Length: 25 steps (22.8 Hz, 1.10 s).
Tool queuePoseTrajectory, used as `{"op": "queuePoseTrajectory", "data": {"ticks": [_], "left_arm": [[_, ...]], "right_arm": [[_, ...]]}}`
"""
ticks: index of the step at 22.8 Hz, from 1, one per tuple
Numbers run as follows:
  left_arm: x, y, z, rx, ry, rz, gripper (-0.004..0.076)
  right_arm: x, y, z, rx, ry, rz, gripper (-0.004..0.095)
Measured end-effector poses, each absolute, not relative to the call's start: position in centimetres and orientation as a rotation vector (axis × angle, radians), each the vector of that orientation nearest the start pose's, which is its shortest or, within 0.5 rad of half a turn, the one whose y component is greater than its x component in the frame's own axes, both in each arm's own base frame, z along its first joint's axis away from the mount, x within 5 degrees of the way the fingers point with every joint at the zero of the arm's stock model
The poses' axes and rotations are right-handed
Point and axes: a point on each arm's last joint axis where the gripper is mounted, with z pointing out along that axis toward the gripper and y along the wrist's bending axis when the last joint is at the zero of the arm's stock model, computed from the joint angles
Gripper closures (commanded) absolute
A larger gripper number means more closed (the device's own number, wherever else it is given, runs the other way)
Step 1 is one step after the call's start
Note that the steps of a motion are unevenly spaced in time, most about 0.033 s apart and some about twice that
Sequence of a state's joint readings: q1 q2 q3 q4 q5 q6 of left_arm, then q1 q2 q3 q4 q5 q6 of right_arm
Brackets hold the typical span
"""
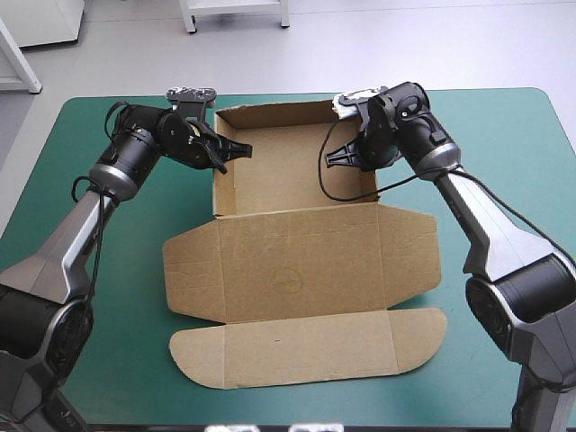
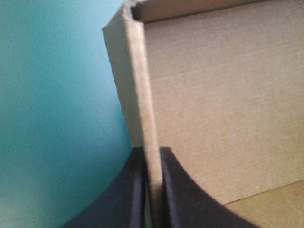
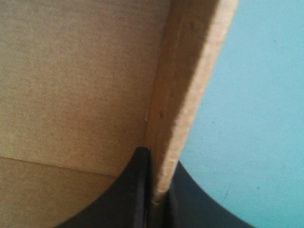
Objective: Fold the box
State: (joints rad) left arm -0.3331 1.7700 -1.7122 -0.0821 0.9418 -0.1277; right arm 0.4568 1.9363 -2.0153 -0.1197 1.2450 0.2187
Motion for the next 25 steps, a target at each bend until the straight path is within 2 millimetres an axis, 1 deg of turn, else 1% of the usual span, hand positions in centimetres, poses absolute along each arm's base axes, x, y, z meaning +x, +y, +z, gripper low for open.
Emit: {"op": "queuePoseTrajectory", "data": {"ticks": [4,7,9,10,15,21,25], "left_arm": [[38.0,-13.5,33.8,0.25,2.587,-0.23,0.0732],[38.1,-13.6,33.0,0.251,2.63,-0.22,0.0732],[38.3,-13.7,32.2,0.252,2.667,-0.212,0.0732],[38.4,-13.8,31.6,0.258,2.699,-0.207,0.0732],[38.9,-14.1,29.8,0.272,2.77,-0.196,0.0732],[39.7,-14.5,28.7,0.283,2.773,-0.199,0.0732],[39.9,-14.5,28.5,0.281,2.771,-0.197,0.0732]], "right_arm": [[38.0,18.6,34.4,-0.336,2.665,0.091,0.0907],[38.0,18.6,34.0,-0.338,2.679,0.091,0.0907],[37.8,18.6,33.0,-0.343,2.714,0.086,0.0907],[37.6,18.6,32.0,-0.346,2.751,0.085,0.0907],[37.3,18.8,30.2,-0.354,2.812,0.079,0.0908],[37.6,19.0,29.2,-0.355,2.836,0.066,0.0908],[37.7,19.0,29.0,-0.356,2.834,0.062,0.0908]]}}
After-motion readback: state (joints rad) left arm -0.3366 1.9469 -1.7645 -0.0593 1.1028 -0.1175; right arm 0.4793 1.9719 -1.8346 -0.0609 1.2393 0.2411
